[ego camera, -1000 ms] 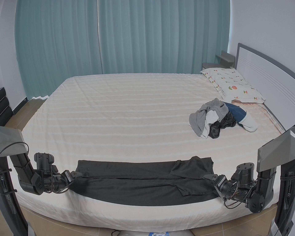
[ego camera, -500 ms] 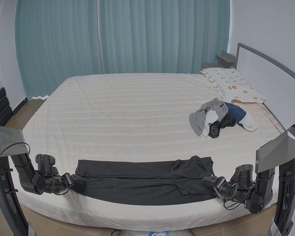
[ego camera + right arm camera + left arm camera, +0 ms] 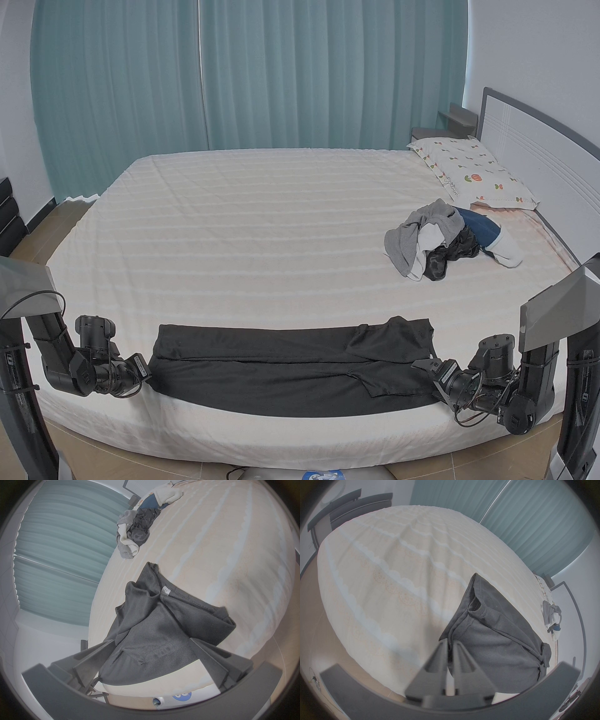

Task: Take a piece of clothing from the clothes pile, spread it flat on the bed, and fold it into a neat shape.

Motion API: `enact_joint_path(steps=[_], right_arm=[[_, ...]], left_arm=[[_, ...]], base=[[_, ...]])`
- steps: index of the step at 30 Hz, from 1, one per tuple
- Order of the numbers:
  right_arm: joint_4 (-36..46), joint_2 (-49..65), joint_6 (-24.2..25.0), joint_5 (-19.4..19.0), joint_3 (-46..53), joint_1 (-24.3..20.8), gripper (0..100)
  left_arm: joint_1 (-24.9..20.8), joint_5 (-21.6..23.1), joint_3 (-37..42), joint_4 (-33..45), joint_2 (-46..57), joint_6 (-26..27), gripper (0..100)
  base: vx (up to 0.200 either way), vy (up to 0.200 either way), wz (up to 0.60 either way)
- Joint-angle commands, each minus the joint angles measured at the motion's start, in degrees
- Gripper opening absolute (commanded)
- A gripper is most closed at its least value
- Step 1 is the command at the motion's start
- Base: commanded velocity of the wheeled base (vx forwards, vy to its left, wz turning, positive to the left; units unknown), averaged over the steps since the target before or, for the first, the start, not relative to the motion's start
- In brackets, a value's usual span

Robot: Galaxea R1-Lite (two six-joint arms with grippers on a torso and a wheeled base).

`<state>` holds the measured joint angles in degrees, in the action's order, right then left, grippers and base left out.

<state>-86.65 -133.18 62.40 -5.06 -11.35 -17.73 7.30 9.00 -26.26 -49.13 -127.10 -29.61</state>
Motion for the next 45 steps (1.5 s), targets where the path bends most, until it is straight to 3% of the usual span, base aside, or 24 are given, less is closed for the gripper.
enact_joint_path(steps=[1, 8, 17, 18, 27, 30, 34, 37, 45], right_arm=[[-0.01, -0.06, 0.0, -0.04, 0.01, -0.03, 100], [-0.01, -0.06, 0.0, -0.04, 0.01, -0.03, 100], [-0.1, 0.38, 0.0, 0.05, 0.45, 0.06, 100], [-0.1, 0.29, 0.0, 0.05, 0.45, 0.06, 100], [-0.1, 0.03, -0.09, 0.05, 0.28, 0.06, 100], [-0.1, -0.06, 0.0, 0.05, 0.28, 0.06, 100], [-0.1, -0.06, -0.09, 0.05, 0.19, 0.06, 100], [-0.1, -0.41, -0.09, 0.05, 0.19, -0.03, 100], [-0.1, -0.5, -0.62, 0.05, 0.19, -0.03, 100]], left_arm=[[0.26, -0.12, 0.16, 1.4, 1.5, 0.52, 0], [0.7, -0.12, -0.02, 8.52, 4.23, 3.77, 0], [1.14, -1.17, -0.02, 10.72, 3.7, 5.44, 0], [1.14, -1.17, -0.11, 10.72, 3.7, 5.44, 100], [1.75, -0.3, -1.34, 10.37, 5.9, 4.3, 100], [1.75, 0.06, -2.57, 10.19, 6.95, 1.49, 100], [0.26, 0.06, -6.61, 10.1, 8.1, -9.85, 100], [-1.94, 0.06, -8.02, 10.1, 7.48, -14.16, 100], [-5.9, -2.67, -9.16, 8.08, 2.38, -15.04, 100]], base=[[0.0, 0.0, 0.0], [0.0, 0.0, 0.0], [0.0, 0.0, 0.0], [0.0, 0.0, 0.0], [0.0, 0.0, 0.0], [0.0, 0.0, 0.0], [0.0, 0.0, 0.0], [0.0, 0.0, 0.0], [0.0, 0.0, 0.0]])
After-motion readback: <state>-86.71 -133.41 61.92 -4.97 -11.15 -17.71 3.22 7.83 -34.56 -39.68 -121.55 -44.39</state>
